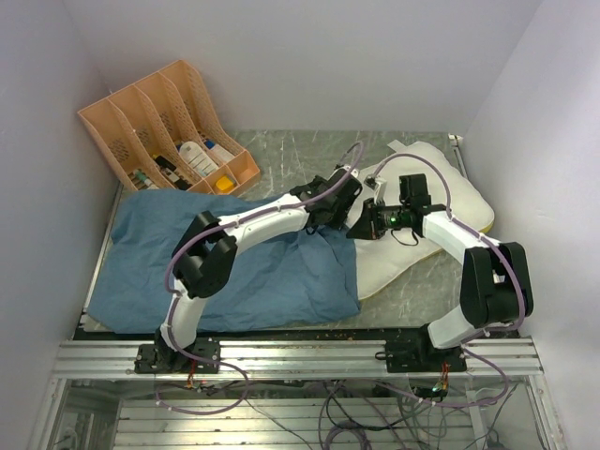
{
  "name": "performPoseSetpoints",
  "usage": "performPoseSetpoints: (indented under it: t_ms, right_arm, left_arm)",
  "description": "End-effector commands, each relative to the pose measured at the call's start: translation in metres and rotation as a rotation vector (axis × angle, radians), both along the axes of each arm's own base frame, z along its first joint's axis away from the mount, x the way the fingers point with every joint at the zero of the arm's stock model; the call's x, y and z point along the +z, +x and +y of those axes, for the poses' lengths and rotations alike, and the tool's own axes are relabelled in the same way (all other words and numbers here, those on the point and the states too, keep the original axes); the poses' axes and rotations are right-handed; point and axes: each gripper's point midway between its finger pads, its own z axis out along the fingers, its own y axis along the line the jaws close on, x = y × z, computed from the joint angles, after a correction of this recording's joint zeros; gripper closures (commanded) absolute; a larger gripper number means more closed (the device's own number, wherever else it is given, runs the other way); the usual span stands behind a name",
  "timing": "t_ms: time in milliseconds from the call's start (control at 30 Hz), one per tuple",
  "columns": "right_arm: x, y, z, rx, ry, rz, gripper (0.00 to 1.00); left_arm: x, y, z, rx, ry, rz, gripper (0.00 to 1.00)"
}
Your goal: Put the pillow into the pillowcase
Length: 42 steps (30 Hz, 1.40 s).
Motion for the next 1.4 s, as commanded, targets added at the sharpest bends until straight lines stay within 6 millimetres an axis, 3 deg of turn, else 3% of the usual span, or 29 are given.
performPoseSetpoints:
  t_ms: [0, 200, 367, 500, 567, 667, 733, 933, 1133, 1233, 1267, 1367]
  right_arm:
    - [-0.007, 0.002, -0.009, -0.026, 0.0, 0.048, 0.95]
    - [-0.006, 0.004, -0.009, -0.027, 0.005, 0.045, 0.95]
    - [-0.006, 0.003, -0.008, -0.022, 0.013, 0.048, 0.95]
    - [0.0, 0.002, -0.007, -0.008, 0.028, 0.028, 0.95]
    - [0.003, 0.002, -0.006, -0.002, 0.035, 0.016, 0.94]
    - [0.005, 0.002, -0.006, 0.004, 0.039, 0.011, 0.94]
    - [0.004, 0.001, -0.005, 0.009, 0.041, 0.013, 0.94]
    - [0.005, 0.001, -0.005, 0.012, 0.041, 0.012, 0.94]
    - [0.005, 0.002, -0.006, 0.014, 0.043, 0.01, 0.93]
    - [0.005, 0.001, -0.005, 0.017, 0.045, 0.012, 0.93]
    - [0.006, 0.001, -0.005, 0.018, 0.046, 0.01, 0.93]
    - [0.007, 0.001, -0.004, 0.023, 0.051, 0.005, 0.93]
  left_arm:
    - [0.029, 0.026, 0.017, 0.079, 0.113, -0.119, 0.26]
    - [0.04, 0.03, 0.016, 0.096, 0.069, -0.145, 0.45]
    - [0.045, 0.038, 0.022, 0.108, 0.032, -0.138, 0.71]
    - [0.043, 0.044, 0.026, 0.107, 0.004, -0.115, 0.84]
    - [0.043, 0.044, 0.025, 0.1, -0.011, -0.113, 0.78]
    - [0.046, 0.047, 0.022, 0.096, -0.024, -0.126, 0.47]
    - [0.044, 0.05, 0.021, 0.099, -0.02, -0.13, 0.35]
    - [0.027, 0.056, 0.013, 0.083, 0.015, -0.098, 0.35]
    - [0.028, 0.063, 0.019, 0.101, 0.017, -0.101, 0.63]
    - [0.035, 0.067, 0.026, 0.112, 0.013, -0.108, 0.88]
    - [0.038, 0.067, 0.027, 0.114, 0.008, -0.109, 0.92]
    - [0.052, 0.065, 0.028, 0.106, -0.014, -0.124, 0.93]
